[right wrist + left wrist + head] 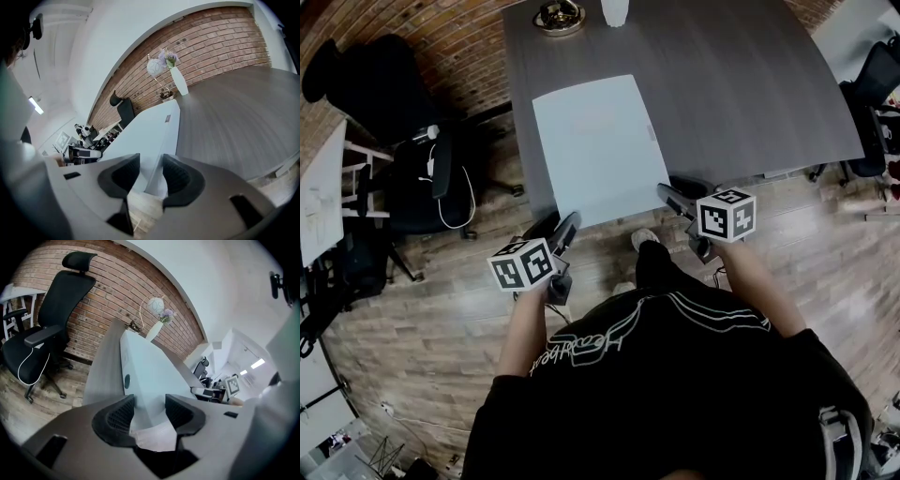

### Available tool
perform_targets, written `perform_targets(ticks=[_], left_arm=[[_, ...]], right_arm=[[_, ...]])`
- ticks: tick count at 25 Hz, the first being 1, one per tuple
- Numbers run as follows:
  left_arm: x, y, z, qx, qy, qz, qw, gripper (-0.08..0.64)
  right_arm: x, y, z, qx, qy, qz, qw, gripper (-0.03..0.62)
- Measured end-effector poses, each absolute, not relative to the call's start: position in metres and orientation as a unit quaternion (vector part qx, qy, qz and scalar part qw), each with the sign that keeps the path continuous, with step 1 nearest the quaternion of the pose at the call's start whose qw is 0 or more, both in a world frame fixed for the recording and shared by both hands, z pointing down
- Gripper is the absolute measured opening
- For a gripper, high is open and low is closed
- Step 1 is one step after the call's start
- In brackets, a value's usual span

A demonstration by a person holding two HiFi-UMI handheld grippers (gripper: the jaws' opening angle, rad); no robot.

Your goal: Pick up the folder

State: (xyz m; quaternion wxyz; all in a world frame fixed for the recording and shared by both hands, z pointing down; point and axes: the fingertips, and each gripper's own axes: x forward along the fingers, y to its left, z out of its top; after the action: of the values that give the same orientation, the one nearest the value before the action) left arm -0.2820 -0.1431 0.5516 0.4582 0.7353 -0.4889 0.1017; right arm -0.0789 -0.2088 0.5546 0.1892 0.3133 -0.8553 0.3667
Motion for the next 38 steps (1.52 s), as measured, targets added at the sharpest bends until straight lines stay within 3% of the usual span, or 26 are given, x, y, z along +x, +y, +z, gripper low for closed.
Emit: perform_targets(ticks=[31, 33, 36, 38], left_arm=[[-0.253, -0.072, 0.544, 0.765, -0.454, 0.099, 0.447, 0.209], [-0.252, -0.072, 0.543, 0.773, -0.44, 0.096, 0.446, 0.229], [-0.25, -0.074, 0.543, 0.782, -0.419, 0.089, 0.453, 0.305], [-0.251, -0.074, 0.545, 0.783, -0.409, 0.083, 0.461, 0.326]], right_arm=[[-0.053, -0.14, 0.552, 0.316, -0.851, 0.383, 0.17, 0.13], [-0.054, -0.141, 0.552, 0.304, -0.856, 0.383, 0.171, 0.137], [-0.056, -0.141, 0.553, 0.276, -0.862, 0.389, 0.17, 0.214], [-0.054, -0.141, 0.554, 0.26, -0.862, 0.404, 0.159, 0.228]])
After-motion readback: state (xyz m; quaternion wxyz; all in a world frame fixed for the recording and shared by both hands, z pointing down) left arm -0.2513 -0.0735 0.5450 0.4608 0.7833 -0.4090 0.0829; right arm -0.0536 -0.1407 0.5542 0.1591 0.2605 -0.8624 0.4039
